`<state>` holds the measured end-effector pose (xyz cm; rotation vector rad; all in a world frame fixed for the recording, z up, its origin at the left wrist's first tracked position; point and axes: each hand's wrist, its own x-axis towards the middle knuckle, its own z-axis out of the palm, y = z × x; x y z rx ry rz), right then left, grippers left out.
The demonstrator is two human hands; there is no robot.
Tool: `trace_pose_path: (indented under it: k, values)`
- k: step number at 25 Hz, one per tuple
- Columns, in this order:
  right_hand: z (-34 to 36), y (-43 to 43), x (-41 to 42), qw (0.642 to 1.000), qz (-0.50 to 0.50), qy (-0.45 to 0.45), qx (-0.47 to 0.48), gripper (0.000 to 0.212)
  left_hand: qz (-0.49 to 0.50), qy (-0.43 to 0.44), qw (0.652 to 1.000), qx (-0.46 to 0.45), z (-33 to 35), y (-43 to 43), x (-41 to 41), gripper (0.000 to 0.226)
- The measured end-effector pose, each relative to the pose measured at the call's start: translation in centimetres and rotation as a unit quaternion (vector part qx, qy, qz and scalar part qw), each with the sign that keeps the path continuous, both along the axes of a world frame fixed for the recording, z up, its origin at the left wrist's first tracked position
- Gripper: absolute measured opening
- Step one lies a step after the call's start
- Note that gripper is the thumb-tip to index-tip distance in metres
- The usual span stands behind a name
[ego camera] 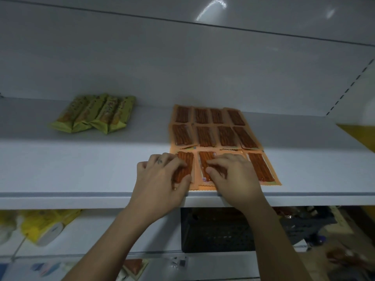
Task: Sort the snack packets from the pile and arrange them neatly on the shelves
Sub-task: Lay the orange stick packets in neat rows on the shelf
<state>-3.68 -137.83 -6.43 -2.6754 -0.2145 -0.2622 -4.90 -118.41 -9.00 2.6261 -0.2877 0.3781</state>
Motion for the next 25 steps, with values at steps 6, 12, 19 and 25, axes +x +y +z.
trace_pose_path:
  k: [6,12,19,25]
  values:
    - [-0.1,-1.0,0.0,0.999,0.013,-0.029,0.026,0.033,0.024,0.016,1.0,-0.005,0.2,-0.4,0.4,0.053]
    - [1.1,-7.1,4.3,0.998,-0.013,-0.019,-0.055,0.034,0.02,0.018,0.998,0.05,2.9,-2.0,2.7,0.06]
    - [-0.8,-9.7,6.5,0.992,-0.032,0.003,-0.119,0.04,-0.088,0.067,0.973,0.201,4.8,-9.0,7.2,0.054]
    - [-1.3,-10.5,6.9,0.991,-0.025,-0.015,-0.134,0.04,-0.111,0.093,0.962,0.231,5.0,-12.5,8.9,0.051]
